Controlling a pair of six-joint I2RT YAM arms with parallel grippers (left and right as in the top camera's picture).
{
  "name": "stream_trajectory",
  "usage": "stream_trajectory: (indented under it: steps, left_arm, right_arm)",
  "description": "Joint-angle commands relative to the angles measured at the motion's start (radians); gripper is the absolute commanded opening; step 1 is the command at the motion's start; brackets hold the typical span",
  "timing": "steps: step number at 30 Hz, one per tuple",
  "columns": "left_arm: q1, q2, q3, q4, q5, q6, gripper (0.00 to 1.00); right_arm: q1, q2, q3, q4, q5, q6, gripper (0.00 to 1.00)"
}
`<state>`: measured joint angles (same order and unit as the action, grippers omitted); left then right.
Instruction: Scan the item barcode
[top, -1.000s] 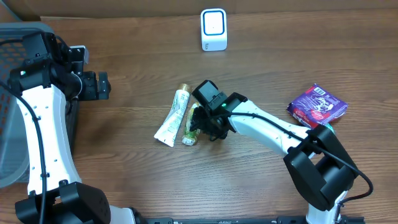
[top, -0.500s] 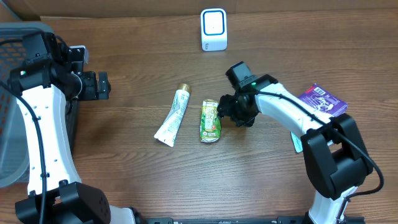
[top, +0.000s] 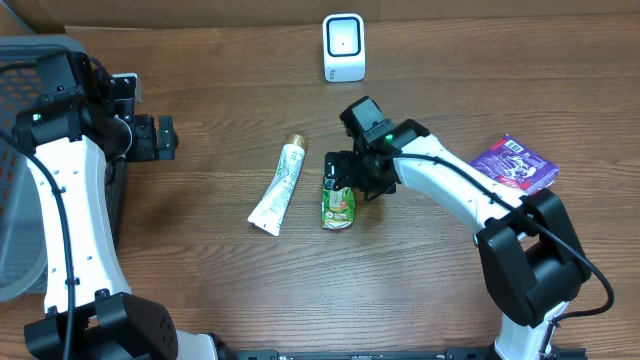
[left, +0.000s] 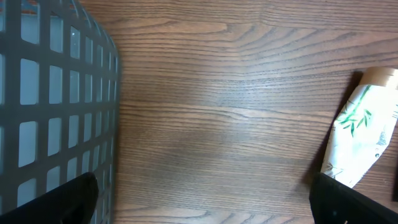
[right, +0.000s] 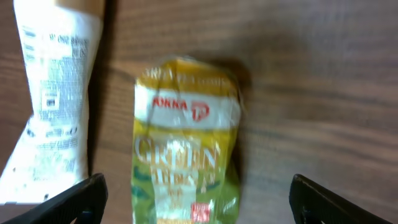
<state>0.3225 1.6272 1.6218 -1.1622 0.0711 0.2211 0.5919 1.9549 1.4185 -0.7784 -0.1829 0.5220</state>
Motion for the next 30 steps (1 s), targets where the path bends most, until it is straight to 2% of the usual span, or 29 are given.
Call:
stream_trajectory:
  steps: [1,5,17,24,27,30]
  left_arm:
    - [0.003,-0.011,-0.005,0.000,0.004,0.026,1.00]
    - [0.003,-0.011,-0.005,0.000,0.003,0.026,1.00]
    - [0.003,-0.011,-0.005,0.000,0.003,0.026,0.99]
    - [0.003,-0.011,-0.005,0.000,0.003,0.026,1.00]
    - [0.003,-0.011,-0.005,0.000,0.004,0.026,1.00]
    - [0.003,-0.011,-0.005,0.000,0.003,0.026,1.00]
  right_arm:
    - [0.027,0.014,0.021,0.029,0.136,-0.005,0.94]
    - [0.035,0.053,0.021,0.082,0.182,-0.003,0.92]
    - [0.034,0.100,0.023,0.116,0.155,-0.010,0.59]
    - [-0.002,0.097,0.050,0.114,0.079,-0.135,0.39]
    - [-0.020,0.096,0.063,0.103,0.072,-0.139,0.35]
    - [-0.041,0.088,0.078,0.076,0.011,-0.204,0.32]
